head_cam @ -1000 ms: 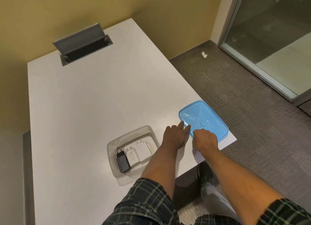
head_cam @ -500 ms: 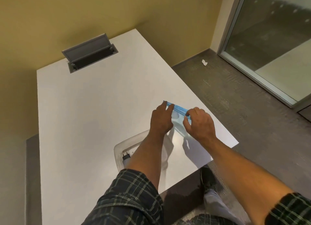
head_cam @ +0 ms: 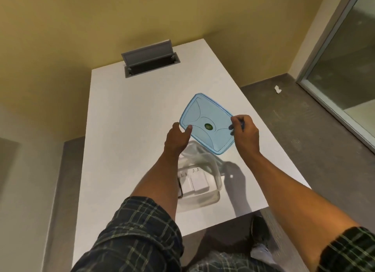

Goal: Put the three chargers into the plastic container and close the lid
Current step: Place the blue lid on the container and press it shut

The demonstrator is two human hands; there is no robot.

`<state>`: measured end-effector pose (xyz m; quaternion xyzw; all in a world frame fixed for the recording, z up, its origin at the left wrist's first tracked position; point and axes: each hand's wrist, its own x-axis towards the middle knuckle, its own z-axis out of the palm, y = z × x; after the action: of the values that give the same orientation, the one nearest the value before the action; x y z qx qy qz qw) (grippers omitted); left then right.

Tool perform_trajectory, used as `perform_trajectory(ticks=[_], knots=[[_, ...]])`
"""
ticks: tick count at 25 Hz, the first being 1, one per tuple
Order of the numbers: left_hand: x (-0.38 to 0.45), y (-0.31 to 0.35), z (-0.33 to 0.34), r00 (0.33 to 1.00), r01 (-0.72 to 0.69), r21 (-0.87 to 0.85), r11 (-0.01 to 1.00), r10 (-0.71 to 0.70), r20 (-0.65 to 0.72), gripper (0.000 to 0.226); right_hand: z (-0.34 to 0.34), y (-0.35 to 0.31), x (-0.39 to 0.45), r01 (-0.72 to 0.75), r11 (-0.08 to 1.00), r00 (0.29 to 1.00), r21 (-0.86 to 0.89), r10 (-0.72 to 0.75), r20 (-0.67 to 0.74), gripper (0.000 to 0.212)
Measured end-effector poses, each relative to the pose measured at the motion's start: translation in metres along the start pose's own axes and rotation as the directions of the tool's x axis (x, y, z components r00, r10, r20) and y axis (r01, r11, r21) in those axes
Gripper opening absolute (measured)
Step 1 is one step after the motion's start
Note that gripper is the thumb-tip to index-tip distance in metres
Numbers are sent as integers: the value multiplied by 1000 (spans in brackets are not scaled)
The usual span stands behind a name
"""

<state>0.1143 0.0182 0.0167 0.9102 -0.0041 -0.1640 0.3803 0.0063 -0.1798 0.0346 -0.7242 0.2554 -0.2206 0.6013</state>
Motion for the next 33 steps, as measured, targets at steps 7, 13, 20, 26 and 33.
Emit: perform_trajectory(ticks=[7,13,20,26,33], knots=[[-10,-47,-32,976,160,-508,847,-213,-48,66,26,16,-5,-211,977,950,-26,211,231,24],[-27,-90,-53,978,206,-307,929,-200,51,26,33,36,-22,-249,954,893,-167,293,340,32],[-48,-114,-62,970,244,-342,907,-232,76,31,39,35,-27,-250,921,724,-297,382,575,42],[-41,-108,-58,971,182,-169,969,-204,-128,52,56,24,-32,-319,924,677,-210,378,632,22],[-55,-100,-55,938,336,-440,833,-256,232,40,55,25,-42,-485,873,703,58,349,620,26]])
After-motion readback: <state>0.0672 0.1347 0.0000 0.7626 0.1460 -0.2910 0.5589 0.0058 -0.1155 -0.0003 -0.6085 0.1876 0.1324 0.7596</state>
